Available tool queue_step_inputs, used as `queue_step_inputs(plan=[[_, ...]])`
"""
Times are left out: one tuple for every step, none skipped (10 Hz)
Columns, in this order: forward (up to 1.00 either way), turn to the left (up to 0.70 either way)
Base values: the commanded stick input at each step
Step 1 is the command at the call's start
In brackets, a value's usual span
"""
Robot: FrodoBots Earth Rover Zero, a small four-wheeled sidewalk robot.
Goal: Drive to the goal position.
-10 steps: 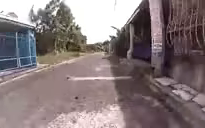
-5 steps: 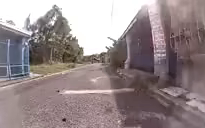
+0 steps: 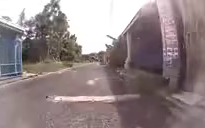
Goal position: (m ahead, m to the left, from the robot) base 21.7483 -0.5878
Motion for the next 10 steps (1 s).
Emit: queue_step_inputs(plan=[[0.85,0.30],[0.85,0.07],[0.85,0.00],[0.85,0.00],[0.85,0.00],[0.85,0.00],[0.85,0.00],[0.85,0.00],[0.85,0.00],[0.85,0.00]])
